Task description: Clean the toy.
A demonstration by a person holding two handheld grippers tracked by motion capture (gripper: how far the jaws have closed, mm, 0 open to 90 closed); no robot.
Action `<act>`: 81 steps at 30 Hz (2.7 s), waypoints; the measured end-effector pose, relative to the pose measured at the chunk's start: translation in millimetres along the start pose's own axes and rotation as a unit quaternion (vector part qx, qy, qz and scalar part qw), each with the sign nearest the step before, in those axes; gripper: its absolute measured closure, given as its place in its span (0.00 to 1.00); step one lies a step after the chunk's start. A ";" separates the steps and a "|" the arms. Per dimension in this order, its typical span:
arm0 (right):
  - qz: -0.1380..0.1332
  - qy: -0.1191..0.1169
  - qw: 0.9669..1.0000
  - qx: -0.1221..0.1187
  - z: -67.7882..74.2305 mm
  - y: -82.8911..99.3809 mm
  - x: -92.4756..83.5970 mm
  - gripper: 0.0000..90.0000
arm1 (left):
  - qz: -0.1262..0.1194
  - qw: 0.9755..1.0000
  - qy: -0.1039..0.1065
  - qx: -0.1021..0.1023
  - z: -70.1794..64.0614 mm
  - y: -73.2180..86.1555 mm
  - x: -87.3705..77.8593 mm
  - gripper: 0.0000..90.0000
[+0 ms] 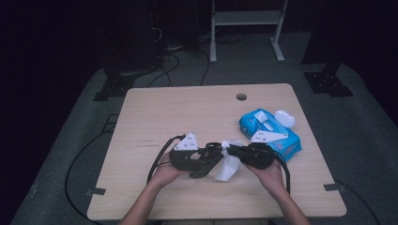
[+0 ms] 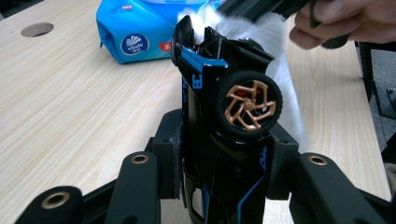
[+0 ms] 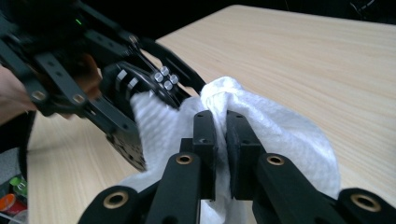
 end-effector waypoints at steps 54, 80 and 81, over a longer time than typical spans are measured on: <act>-0.033 -0.053 0.998 0.014 10.9 -14.6 -16.2 0.92 | -0.006 1.000 -0.003 0.017 -8.0 -10.8 3.6 0.64; -0.002 -0.054 0.999 0.001 22.4 -7.2 11.1 0.92 | 0.005 1.000 0.026 -0.006 3.2 16.7 -1.3 0.64; 0.004 -0.049 0.999 -0.004 22.1 -5.5 13.1 0.92 | 0.005 1.000 0.028 -0.009 3.6 18.2 -0.9 0.64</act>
Point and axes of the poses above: each handheld gripper's, and its own axes: x roughly forward along the jaws, y roughly out of its underside, z roughly to its left, the point moved 4 cm from there along x, roughly forward along the jaws, and after that the axes turned 12 degrees about z, right-handed, at the moved point
